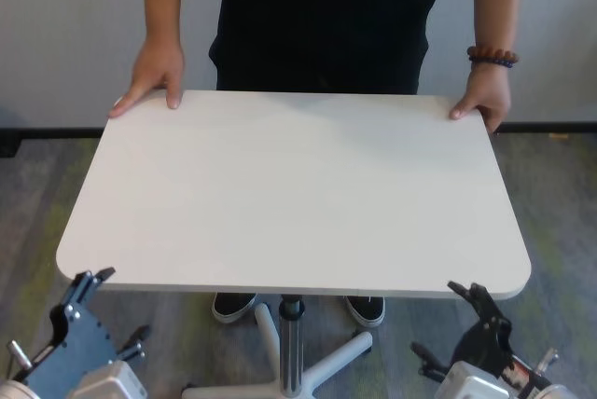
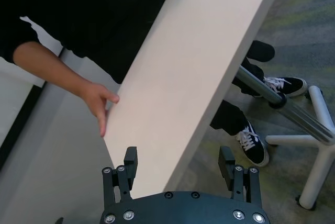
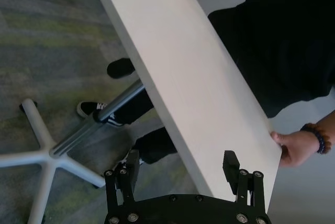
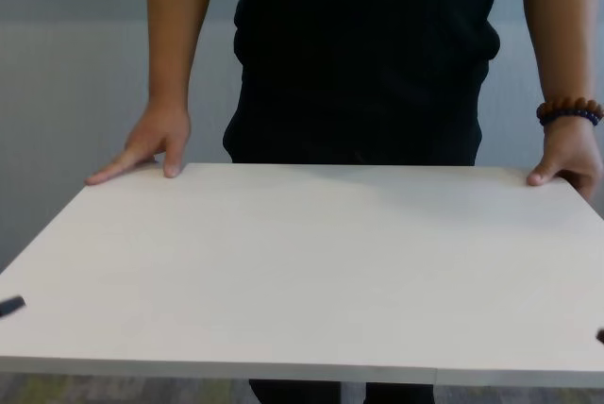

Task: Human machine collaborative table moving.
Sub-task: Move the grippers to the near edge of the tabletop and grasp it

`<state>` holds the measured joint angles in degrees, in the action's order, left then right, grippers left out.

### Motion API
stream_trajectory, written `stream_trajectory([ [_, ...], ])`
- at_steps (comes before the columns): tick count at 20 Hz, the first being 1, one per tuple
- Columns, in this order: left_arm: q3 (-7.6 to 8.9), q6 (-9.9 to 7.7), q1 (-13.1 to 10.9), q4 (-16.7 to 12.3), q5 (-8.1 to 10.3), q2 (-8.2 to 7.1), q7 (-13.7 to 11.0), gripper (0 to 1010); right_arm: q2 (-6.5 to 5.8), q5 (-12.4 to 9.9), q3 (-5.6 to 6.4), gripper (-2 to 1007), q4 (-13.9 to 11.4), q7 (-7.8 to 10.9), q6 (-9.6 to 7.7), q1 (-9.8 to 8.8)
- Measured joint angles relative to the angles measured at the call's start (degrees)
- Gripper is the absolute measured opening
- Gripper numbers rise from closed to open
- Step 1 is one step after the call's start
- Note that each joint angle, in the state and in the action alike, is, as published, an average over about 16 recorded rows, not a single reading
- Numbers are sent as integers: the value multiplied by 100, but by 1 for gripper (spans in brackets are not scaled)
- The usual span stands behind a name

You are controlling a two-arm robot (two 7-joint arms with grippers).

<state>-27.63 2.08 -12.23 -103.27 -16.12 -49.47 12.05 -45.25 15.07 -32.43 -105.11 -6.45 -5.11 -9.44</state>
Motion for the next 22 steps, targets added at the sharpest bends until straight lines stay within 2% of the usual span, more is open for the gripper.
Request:
stream_trajectory([
  [6, -152, -27, 132, 182, -229, 222, -153, 1003, 52, 151, 56, 1001, 50, -13, -186, -52],
  [12, -313, -39, 337, 425, -528, 472, -253, 1003, 128, 223, 157, 1001, 135, 54, -306, 3],
  [17, -476, -95, 534, 676, -926, 687, -267, 1003, 209, 308, 195, 1001, 232, 156, -384, 115],
  [22, -606, -195, 738, 964, -1353, 911, -206, 1003, 314, 437, 177, 1001, 343, 283, -459, 253],
])
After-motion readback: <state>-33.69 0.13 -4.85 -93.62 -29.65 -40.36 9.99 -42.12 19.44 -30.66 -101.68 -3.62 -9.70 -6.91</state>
